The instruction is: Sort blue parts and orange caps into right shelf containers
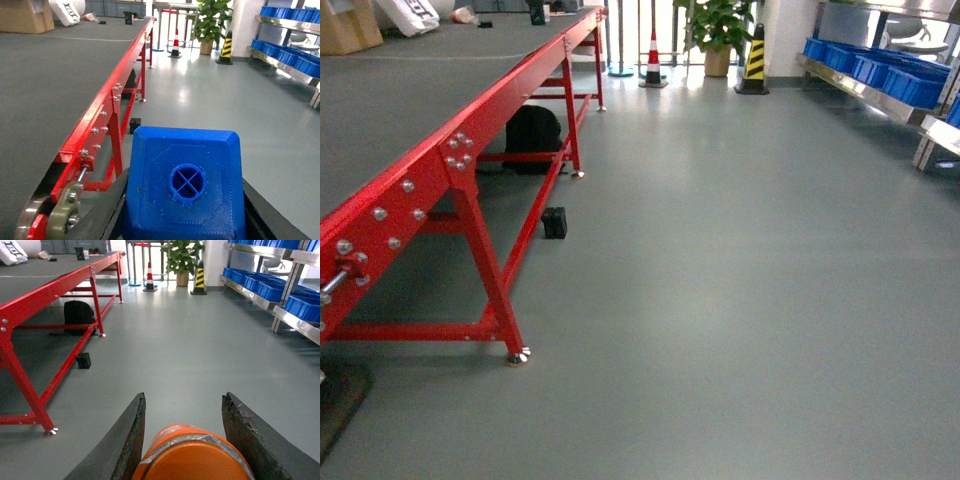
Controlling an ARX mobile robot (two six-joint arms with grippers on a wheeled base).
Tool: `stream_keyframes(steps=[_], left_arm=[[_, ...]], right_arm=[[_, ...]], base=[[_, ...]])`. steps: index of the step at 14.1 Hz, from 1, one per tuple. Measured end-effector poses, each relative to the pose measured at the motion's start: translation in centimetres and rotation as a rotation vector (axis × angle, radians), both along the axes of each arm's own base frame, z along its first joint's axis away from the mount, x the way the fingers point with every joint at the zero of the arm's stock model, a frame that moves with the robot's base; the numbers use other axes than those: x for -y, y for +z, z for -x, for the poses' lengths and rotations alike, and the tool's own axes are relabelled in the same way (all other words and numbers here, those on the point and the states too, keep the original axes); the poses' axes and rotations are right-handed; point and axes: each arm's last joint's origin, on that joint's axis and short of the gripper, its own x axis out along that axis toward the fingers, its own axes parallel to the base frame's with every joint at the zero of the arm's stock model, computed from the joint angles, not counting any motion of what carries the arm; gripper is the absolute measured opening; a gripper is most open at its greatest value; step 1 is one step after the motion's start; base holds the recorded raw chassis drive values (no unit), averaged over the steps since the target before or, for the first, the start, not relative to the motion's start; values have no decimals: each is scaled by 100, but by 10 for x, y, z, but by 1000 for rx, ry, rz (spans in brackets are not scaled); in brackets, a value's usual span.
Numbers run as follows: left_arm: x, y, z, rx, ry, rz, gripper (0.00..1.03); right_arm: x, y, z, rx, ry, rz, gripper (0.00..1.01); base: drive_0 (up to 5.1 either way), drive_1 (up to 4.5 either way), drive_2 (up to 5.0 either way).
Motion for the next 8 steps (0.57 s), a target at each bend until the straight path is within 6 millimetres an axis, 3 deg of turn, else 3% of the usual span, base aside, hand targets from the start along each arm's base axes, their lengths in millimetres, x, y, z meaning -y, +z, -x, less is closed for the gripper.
stream_keyframes(steps=[8], left_arm=[[0,0,0,0,-1,0,45]], right_arm=[[0,0,0,-3,0,0,41]], base=[[488,-109,-350]])
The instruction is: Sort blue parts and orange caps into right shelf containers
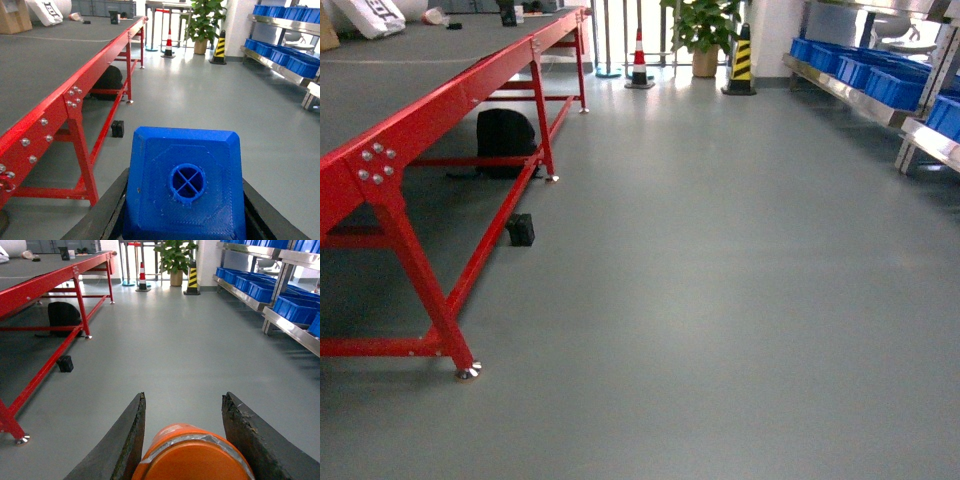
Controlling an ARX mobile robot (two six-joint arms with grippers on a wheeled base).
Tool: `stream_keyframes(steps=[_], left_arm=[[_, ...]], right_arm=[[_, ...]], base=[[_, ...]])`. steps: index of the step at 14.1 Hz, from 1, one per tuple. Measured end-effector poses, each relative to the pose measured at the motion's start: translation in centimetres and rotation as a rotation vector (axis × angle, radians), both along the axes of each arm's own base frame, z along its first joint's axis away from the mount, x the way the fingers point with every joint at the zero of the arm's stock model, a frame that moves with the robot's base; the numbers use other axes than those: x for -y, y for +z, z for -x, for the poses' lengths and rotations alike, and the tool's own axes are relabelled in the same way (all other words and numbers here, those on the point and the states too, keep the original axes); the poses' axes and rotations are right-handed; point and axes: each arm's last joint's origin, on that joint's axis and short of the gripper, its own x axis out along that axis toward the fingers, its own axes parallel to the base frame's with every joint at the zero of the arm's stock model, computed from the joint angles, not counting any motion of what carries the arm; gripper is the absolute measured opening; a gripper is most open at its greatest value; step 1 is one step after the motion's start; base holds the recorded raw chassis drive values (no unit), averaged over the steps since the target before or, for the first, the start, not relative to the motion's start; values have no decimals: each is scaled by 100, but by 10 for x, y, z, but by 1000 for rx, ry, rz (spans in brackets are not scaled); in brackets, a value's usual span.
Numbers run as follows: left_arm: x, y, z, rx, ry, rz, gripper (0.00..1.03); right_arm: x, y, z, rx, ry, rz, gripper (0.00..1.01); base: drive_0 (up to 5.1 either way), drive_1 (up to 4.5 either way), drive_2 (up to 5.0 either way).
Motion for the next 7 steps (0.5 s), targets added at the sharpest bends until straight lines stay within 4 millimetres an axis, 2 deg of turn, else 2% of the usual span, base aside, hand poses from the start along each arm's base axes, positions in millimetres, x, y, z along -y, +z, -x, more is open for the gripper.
stream_keyframes(steps=[7], left_arm=[[0,0,0,-2,0,0,45]], right_arm=[[0,0,0,1,0,0,41]], base=[[481,-119,-355]])
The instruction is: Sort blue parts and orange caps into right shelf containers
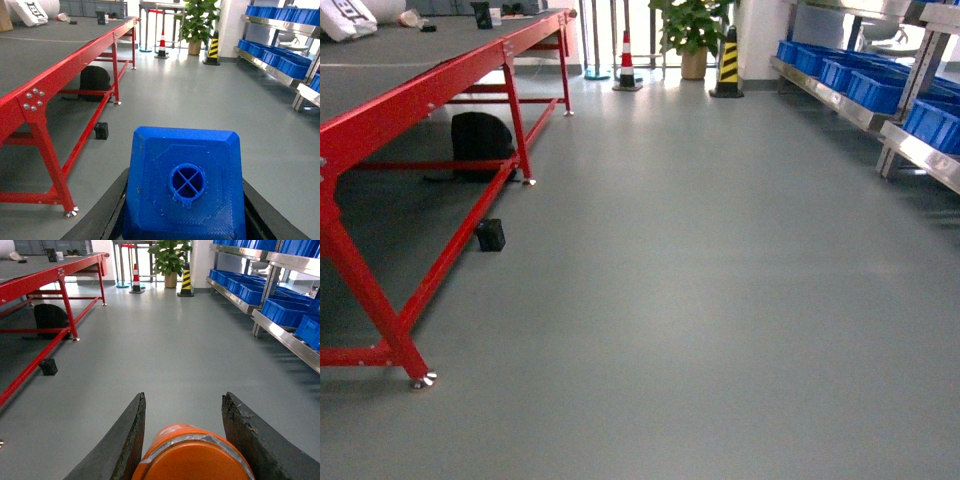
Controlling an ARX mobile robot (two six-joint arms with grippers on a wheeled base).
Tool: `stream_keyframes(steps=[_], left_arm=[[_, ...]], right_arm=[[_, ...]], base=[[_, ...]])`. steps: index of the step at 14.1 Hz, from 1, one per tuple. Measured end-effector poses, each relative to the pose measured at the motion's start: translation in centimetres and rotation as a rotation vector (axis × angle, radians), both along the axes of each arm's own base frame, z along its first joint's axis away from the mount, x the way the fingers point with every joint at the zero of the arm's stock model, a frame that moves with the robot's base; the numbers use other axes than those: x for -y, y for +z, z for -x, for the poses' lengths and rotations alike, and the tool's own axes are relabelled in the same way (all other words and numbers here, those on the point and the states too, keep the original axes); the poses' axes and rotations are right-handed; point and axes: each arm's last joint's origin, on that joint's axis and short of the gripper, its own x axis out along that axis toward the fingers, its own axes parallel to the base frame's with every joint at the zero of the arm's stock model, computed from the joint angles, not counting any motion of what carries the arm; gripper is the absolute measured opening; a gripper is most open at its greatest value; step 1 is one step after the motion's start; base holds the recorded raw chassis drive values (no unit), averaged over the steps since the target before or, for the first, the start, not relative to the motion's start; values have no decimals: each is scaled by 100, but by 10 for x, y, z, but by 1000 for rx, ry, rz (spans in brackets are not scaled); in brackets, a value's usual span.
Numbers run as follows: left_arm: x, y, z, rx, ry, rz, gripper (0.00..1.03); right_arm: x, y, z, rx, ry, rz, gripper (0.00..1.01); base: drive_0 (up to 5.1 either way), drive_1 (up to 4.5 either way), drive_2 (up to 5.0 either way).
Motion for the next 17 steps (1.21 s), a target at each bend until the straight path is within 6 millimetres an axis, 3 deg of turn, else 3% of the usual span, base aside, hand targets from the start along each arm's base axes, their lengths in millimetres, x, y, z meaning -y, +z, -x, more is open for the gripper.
stream_keyframes(steps=[13,17], left_arm=[[0,0,0,-1,0,0,45],[0,0,0,4,-1,0,45]], right_arm=[[0,0,0,-2,0,0,41],[0,0,0,0,-2,0,41]], base=[[484,-121,-352],[105,355,-433]])
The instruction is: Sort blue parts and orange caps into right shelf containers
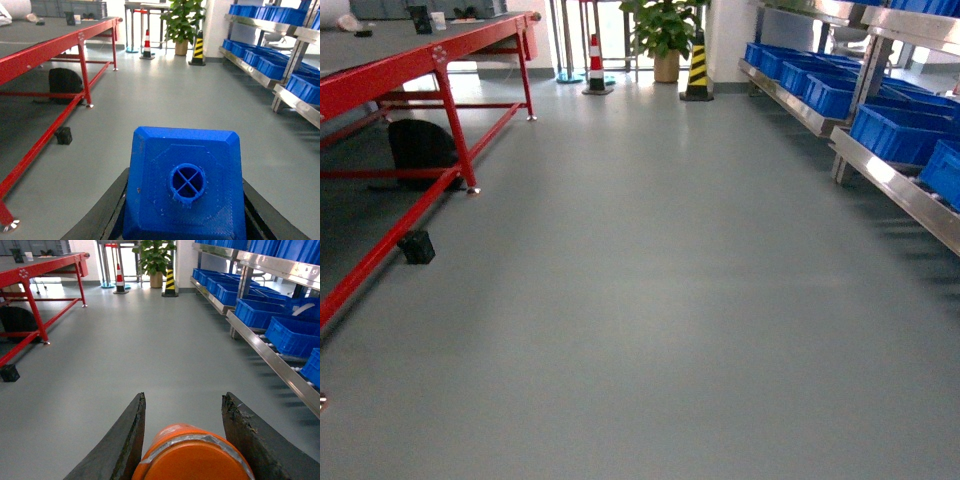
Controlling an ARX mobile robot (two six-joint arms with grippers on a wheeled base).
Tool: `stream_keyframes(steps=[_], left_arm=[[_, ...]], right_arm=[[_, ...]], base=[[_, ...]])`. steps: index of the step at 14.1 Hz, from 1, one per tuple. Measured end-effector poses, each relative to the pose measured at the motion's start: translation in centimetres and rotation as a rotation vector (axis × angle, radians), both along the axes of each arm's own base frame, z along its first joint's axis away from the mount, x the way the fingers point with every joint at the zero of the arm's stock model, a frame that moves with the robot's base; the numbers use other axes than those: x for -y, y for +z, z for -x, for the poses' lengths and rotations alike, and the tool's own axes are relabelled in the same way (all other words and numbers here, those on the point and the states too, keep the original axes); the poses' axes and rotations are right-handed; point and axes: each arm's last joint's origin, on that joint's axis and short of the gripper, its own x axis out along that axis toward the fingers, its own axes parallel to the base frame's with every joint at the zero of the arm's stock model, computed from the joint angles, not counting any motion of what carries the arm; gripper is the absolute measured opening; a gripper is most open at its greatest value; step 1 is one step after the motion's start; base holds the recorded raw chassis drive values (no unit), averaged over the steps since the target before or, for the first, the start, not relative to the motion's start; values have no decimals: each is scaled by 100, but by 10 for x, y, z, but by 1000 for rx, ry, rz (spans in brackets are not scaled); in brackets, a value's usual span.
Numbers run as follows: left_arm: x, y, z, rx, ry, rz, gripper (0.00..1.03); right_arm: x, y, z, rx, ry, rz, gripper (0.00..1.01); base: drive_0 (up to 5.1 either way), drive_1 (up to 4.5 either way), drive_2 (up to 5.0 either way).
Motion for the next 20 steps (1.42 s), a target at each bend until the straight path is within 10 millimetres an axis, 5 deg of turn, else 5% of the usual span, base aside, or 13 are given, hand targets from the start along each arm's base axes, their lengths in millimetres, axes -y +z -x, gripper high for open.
stream_keyframes(steps=[20], left_arm=[[0,0,0,-5,-1,0,45]], right_arm=[[0,0,0,-1,2,0,41]], base=[[20,450,-410]])
